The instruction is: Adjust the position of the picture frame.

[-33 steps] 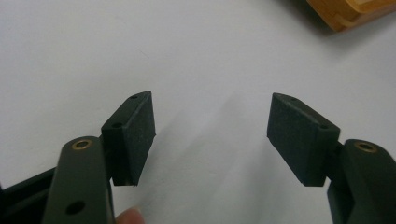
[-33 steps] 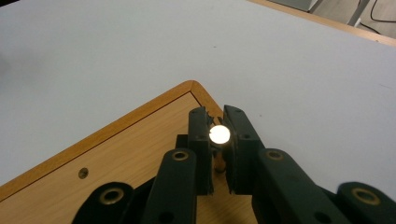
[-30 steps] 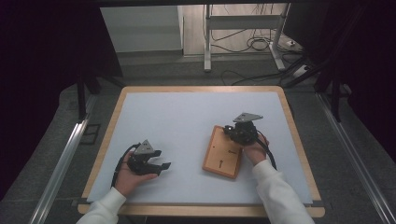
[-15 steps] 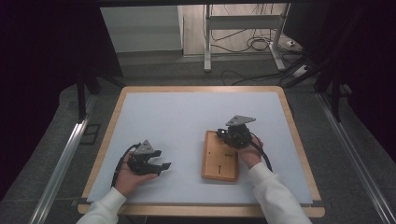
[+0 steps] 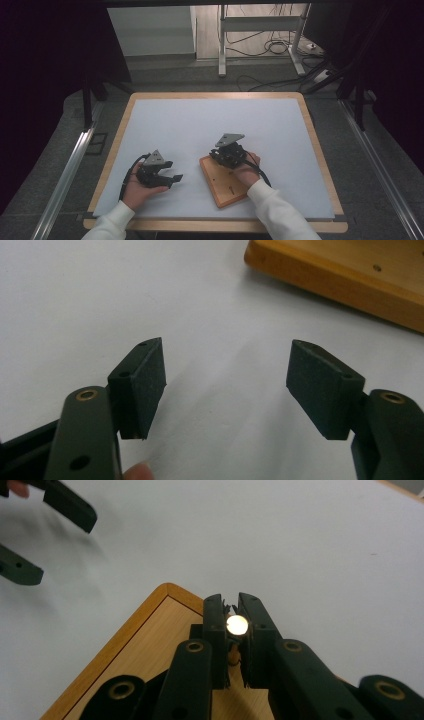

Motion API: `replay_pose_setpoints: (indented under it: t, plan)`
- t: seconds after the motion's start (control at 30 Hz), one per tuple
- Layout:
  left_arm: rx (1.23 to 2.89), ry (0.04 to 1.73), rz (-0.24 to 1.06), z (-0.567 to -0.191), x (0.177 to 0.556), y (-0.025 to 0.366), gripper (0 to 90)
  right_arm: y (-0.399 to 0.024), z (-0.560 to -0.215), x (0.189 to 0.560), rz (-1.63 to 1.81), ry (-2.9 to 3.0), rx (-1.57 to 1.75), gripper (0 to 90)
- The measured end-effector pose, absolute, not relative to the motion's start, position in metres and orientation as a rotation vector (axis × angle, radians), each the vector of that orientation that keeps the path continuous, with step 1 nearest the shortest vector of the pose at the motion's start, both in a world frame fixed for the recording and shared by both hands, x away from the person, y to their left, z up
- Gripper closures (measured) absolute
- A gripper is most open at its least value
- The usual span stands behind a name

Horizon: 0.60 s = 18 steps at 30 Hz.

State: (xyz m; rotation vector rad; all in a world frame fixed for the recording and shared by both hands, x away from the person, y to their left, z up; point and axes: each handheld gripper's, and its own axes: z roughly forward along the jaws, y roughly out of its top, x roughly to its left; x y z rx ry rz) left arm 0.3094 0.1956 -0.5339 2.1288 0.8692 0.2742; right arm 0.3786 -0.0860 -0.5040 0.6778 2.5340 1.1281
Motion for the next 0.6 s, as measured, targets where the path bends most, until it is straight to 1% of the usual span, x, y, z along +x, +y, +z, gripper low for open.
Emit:
replay_pose_setpoints:
  t: [0.2,0.47,0.5,0.53,0.57,0.6]
  plan:
    - [2.126,0.874,0.271,-0.534,0.309,0.196,31.5,-0.089,-0.512,0.387,1.109,2.53,0.753,82.8]
    - [2.132,0.873,0.27,-0.535,0.309,0.195,31.5,-0.097,-0.514,0.394,1.11,2.504,0.792,82.0]
    - [2.132,0.872,0.27,-0.535,0.309,0.195,31.5,-0.098,-0.514,0.394,1.119,2.5,0.805,77.6]
    - [2.131,0.873,0.271,-0.535,0.309,0.195,31.5,-0.099,-0.512,0.393,1.142,2.499,0.827,68.0]
    - [2.131,0.873,0.271,-0.534,0.309,0.195,31.5,-0.102,-0.51,0.393,1.167,2.5,0.837,61.7]
    - [2.129,0.874,0.272,-0.534,0.309,0.195,31.5,-0.105,-0.508,0.391,1.177,2.502,0.837,59.7]
